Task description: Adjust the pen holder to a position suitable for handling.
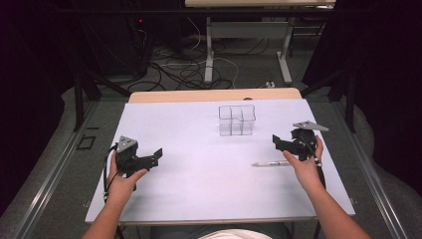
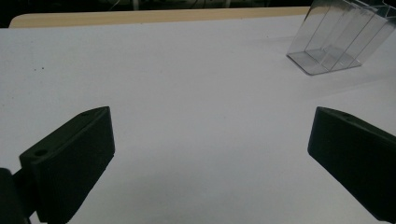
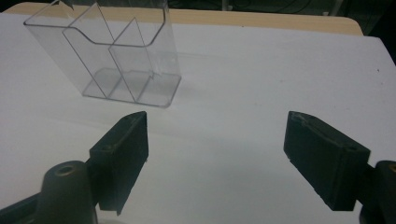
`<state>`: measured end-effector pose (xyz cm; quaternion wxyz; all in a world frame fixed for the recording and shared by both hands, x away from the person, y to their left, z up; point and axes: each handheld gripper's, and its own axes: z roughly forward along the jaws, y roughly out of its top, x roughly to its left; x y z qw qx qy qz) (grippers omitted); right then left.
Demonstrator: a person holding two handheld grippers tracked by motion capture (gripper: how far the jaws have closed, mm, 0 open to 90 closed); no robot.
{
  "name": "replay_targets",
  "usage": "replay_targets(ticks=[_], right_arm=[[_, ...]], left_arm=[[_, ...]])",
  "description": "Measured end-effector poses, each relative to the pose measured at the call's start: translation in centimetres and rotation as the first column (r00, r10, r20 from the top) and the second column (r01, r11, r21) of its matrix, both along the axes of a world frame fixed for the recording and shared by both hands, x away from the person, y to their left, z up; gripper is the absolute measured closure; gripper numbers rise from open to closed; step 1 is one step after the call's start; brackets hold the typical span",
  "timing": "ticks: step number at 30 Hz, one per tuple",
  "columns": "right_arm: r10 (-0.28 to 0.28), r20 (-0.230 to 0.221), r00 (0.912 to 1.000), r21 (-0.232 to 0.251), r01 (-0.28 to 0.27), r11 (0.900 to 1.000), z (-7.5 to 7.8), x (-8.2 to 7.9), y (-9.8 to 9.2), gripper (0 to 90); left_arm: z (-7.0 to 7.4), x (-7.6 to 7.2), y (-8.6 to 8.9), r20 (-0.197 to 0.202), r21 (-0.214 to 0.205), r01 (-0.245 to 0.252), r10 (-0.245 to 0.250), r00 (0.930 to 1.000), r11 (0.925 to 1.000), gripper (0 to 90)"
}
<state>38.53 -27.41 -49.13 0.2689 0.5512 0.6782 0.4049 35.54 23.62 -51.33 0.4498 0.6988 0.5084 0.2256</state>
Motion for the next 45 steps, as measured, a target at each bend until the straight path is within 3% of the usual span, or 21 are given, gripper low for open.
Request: replay_targets(ticks=[5, 9, 18, 26, 34, 40, 45], right_arm=[[0.033, 0.001, 0.9995, -0.009, -0.033, 0.9994, 1.2, 1.3, 1.3, 20.8], [0.03, -0.006, 0.9995, 0.016, -0.03, 0.9994, 2.4, 2.4, 1.9, 21.7], [0.021, -0.014, 0.9997, -0.008, -0.021, 0.9997, 4.6, 4.4, 3.1, 27.7], [0.036, -0.097, 0.9947, -0.002, -0.036, 0.9993, 6.0, 6.5, 4.2, 38.9], [-0.017, -0.146, 0.9892, 0.003, 0.017, 0.9998, 6.1, 8.2, 5.0, 50.5], [-0.067, -0.18, 0.9814, 0.003, 0.068, 0.9977, 4.9, 9.5, 5.5, 56.8], [-0.072, -0.194, 0.9783, 0.029, 0.079, 0.9964, 4.3, 10.2, 5.7, 61.7]], left_arm=[[0.0, 0.0, 0.2, -0.007, -0.001, -0.011, 0.011, 0.9999, 0.9999, 0.8], [-0.1, 0.0, 0.3, -0.009, -0.007, -0.013, 0.013, 0.9999, 0.9999, 0.8], [-0.2, 0.1, 0.2, -0.019, -0.001, -0.013, 0.013, 0.9997, 0.9999, 1.1], [-0.3, 0.2, 0.2, -0.02, 0.003, -0.012, 0.012, 0.9997, 0.9999, 1.3], [-0.3, 0.2, 0.2, -0.02, 0.007, -0.01, 0.01, 0.9997, 0.9999, 1.4], [-0.3, 0.3, 0.3, -0.019, 0.008, -0.009, 0.009, 0.9998, 0.9999, 1.6], [-0.4, 0.3, 0.2, -0.025, 0.009, -0.007, 0.007, 0.9997, 0.9999, 1.7]])
